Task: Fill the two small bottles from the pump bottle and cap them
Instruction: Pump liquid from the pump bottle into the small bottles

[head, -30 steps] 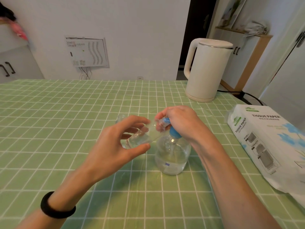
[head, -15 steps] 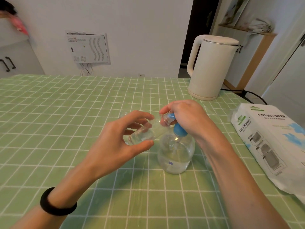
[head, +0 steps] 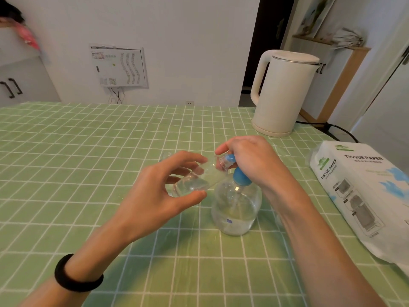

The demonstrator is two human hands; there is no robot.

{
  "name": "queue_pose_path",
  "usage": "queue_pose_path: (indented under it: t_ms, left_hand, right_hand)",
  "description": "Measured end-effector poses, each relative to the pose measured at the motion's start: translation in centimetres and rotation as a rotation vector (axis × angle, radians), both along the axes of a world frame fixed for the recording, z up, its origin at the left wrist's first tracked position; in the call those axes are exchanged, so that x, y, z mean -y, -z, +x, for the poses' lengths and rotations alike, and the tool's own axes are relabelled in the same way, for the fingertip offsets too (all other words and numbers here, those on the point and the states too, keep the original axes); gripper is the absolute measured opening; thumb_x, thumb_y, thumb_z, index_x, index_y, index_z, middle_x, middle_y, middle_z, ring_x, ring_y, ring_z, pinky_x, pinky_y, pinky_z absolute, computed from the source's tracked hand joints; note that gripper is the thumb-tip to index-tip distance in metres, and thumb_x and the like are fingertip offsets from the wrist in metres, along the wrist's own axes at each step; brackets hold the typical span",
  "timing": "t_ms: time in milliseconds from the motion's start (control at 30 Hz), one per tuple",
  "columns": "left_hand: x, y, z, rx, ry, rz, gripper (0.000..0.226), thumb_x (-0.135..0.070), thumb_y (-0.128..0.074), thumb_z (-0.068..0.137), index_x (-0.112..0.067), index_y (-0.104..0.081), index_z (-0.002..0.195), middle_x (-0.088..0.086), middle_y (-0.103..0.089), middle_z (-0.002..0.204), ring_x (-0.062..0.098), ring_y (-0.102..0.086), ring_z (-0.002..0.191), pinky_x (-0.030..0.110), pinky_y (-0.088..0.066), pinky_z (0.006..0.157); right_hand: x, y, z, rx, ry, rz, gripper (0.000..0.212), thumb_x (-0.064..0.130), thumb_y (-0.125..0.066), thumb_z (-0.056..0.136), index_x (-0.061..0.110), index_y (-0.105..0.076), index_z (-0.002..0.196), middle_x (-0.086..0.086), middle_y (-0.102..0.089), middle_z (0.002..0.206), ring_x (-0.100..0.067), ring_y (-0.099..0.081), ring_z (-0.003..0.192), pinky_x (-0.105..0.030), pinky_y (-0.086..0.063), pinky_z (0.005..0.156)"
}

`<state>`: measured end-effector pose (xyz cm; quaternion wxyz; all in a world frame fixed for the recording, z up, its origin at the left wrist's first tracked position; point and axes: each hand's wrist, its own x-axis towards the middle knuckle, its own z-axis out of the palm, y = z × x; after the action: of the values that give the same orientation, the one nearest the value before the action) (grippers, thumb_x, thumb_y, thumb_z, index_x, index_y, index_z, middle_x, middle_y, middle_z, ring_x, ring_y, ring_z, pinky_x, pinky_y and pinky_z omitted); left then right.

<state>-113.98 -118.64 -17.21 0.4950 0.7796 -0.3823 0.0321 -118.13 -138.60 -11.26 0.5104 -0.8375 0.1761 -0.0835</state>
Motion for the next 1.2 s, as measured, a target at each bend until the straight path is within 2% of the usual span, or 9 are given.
queue_pose_path:
  t_ms: [200,333,433,600,767,867,1000,1100,1200]
  left_hand:
    - [-0.03,0.15,-0.06,0.008,-0.028,0.032,0.050,-0.037,-0.087,0.081,-0.042,-0.067,0.127,-0.018,-0.075,0.115,0.004,-0.071,0.112,0.029,-0.059,0.095]
    - [-0.12,0.16,-0.17,0.025,-0.043,0.048,0.051,-0.029,-0.089,0.082,-0.043,-0.066,0.126,-0.020,-0.074,0.116,0.002,-0.071,0.112,0.031,-0.060,0.096]
    - [-0.08,-0.05,-0.31,0.016,-0.028,0.038,0.051,-0.046,-0.083,0.079,-0.045,-0.065,0.127,-0.022,-0.074,0.117,0.003,-0.071,0.113,0.032,-0.060,0.097]
    - [0.09,-0.17,-0.22,-0.001,-0.010,0.015,0.052,-0.052,-0.076,0.076,-0.045,-0.065,0.126,-0.021,-0.074,0.117,0.005,-0.071,0.113,0.029,-0.059,0.095]
    - [0.06,0.09,0.01,0.004,-0.020,0.031,0.050,-0.046,-0.082,0.079,-0.045,-0.065,0.126,-0.020,-0.074,0.116,0.004,-0.071,0.112,0.028,-0.059,0.096]
    - [-0.15,0.12,-0.11,0.016,-0.040,0.044,0.049,-0.037,-0.086,0.081,-0.045,-0.066,0.125,-0.020,-0.074,0.116,0.002,-0.071,0.112,0.028,-0.060,0.096]
    - [-0.10,0.04,-0.18,0.022,-0.031,0.042,0.050,-0.041,-0.085,0.081,-0.045,-0.065,0.127,-0.020,-0.074,0.117,0.003,-0.071,0.112,0.028,-0.059,0.096]
    - [0.00,-0.13,-0.26,0.014,-0.021,0.022,0.052,-0.050,-0.078,0.077,-0.045,-0.064,0.127,-0.022,-0.073,0.118,0.003,-0.071,0.112,0.028,-0.060,0.096]
    - [0.07,-0.12,-0.20,0.012,-0.012,0.017,0.052,-0.051,-0.077,0.077,-0.045,-0.064,0.128,-0.021,-0.074,0.118,0.004,-0.071,0.112,0.030,-0.060,0.096]
  right_hand:
    - [-0.39,0.39,-0.21,-0.033,0.009,0.058,0.037,0.010,-0.045,0.094,0.019,-0.079,0.083,0.004,-0.078,0.064,0.004,-0.067,0.053,-0.029,-0.048,0.067]
    - [-0.32,0.43,-0.29,-0.039,0.010,0.049,0.037,0.010,-0.044,0.097,0.019,-0.078,0.084,0.016,-0.073,0.057,0.008,-0.064,0.050,-0.023,-0.047,0.060]
    - [-0.03,0.20,-0.23,-0.010,0.005,0.025,0.036,0.009,-0.045,0.099,0.018,-0.077,0.086,0.035,-0.062,0.050,0.022,-0.059,0.054,-0.008,-0.043,0.048]
    - [0.07,-0.08,0.10,0.004,-0.002,-0.002,0.035,0.012,-0.046,0.100,0.021,-0.077,0.086,0.037,-0.063,0.055,0.022,-0.060,0.058,-0.021,-0.040,0.064]
    - [-0.30,0.21,-0.09,-0.040,-0.005,0.075,0.036,0.008,-0.045,0.091,0.017,-0.078,0.079,0.003,-0.077,0.063,0.003,-0.067,0.053,-0.032,-0.051,0.071]
    - [-0.49,0.33,-0.36,-0.043,-0.005,0.098,0.040,0.006,-0.045,0.091,0.016,-0.078,0.073,0.000,-0.077,0.062,-0.004,-0.070,0.056,-0.034,-0.056,0.075]
    - [-0.27,0.14,-0.26,-0.030,-0.007,0.064,0.036,0.009,-0.045,0.097,0.015,-0.078,0.086,0.006,-0.077,0.063,0.003,-0.066,0.052,-0.026,-0.051,0.065]
    - [0.07,-0.21,-0.23,-0.002,-0.005,0.064,0.034,0.006,-0.045,0.098,0.011,-0.078,0.090,0.024,-0.068,0.051,0.013,-0.063,0.049,-0.006,-0.042,0.044]
    - [0.21,-0.38,-0.20,0.001,-0.012,0.053,0.034,0.008,-0.045,0.100,0.013,-0.077,0.089,0.027,-0.064,0.048,0.016,-0.061,0.049,-0.003,-0.039,0.042]
